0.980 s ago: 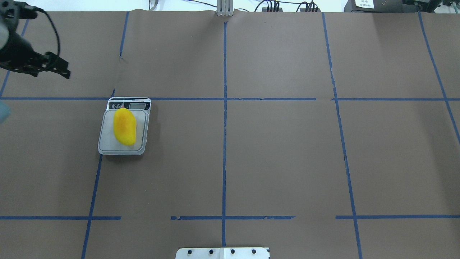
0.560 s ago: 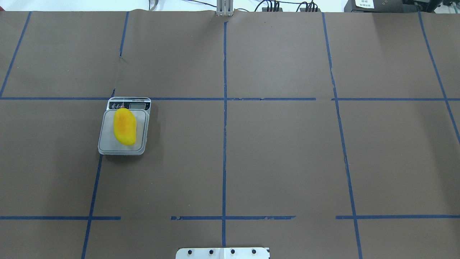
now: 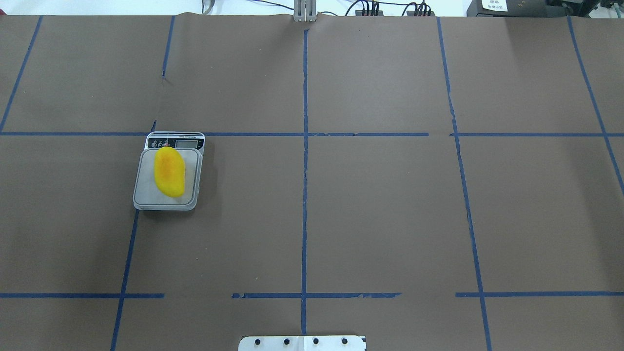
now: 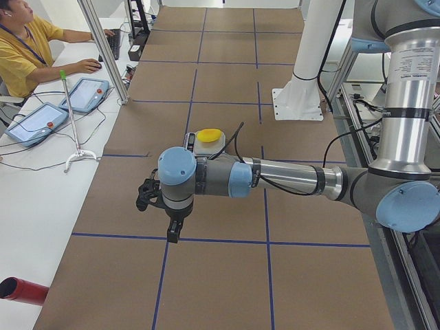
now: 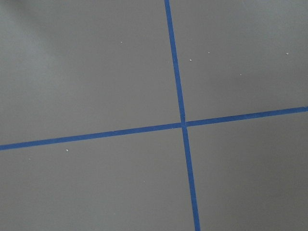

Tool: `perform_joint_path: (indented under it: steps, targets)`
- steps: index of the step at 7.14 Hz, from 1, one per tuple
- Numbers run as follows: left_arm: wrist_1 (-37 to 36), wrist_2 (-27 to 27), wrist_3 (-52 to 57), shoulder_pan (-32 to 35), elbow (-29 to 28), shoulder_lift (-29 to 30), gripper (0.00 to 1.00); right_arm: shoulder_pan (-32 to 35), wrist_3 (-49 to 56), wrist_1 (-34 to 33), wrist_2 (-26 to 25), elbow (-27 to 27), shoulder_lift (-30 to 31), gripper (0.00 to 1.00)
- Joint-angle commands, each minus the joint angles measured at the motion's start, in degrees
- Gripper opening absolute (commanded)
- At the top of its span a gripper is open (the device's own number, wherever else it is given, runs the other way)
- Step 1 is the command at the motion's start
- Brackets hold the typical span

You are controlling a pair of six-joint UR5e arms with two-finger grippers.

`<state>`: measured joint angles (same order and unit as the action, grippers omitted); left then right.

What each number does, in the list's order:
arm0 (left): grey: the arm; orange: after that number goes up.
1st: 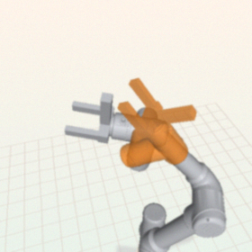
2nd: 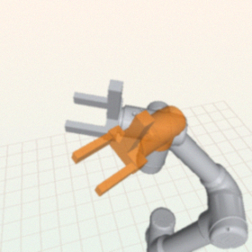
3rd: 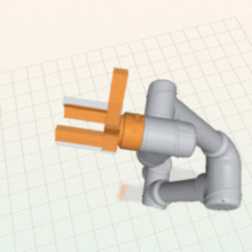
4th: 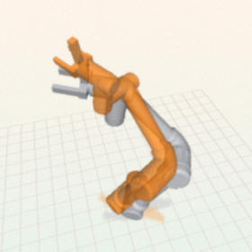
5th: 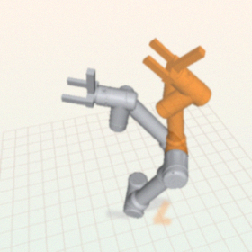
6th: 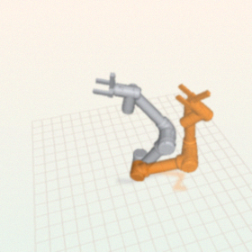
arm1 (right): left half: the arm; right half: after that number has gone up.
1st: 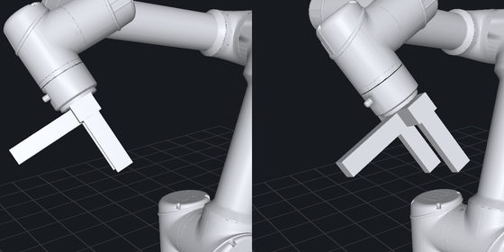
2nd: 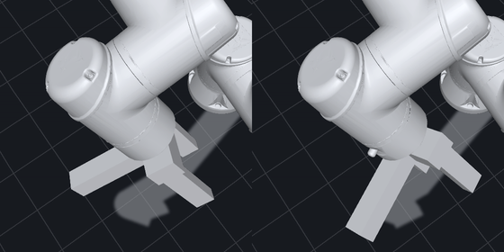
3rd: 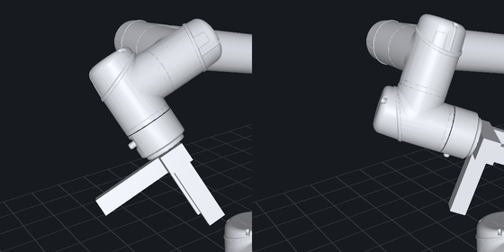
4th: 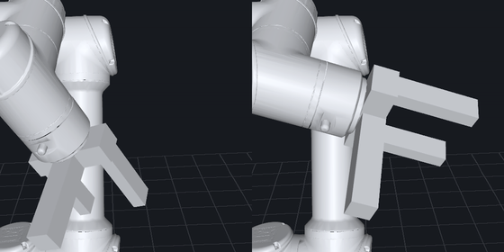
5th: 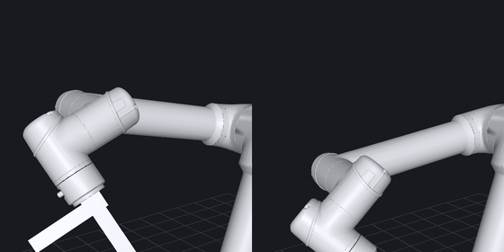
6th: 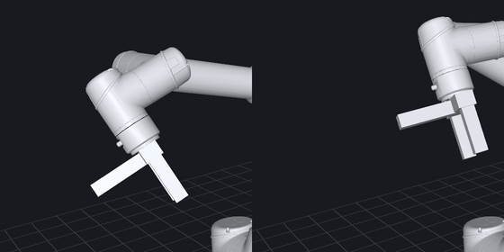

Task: Weigh mango

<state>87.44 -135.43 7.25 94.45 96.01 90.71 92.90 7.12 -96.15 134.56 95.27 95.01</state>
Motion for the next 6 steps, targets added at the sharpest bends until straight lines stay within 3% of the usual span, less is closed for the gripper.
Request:
perform_joint_path:
  steps: [1,6]
  targets:
    - [-0.1,0.2,-0.8,-3.0,0.3,0.3,1.0,0.0,0.0,0.0,0.0,0.0,0.0,1.0]
    - [-4.7,-0.1,-0.5,-2.8,2.6,-0.1,1.0,0.0,0.0,0.0,0.0,0.0,0.0,1.0]
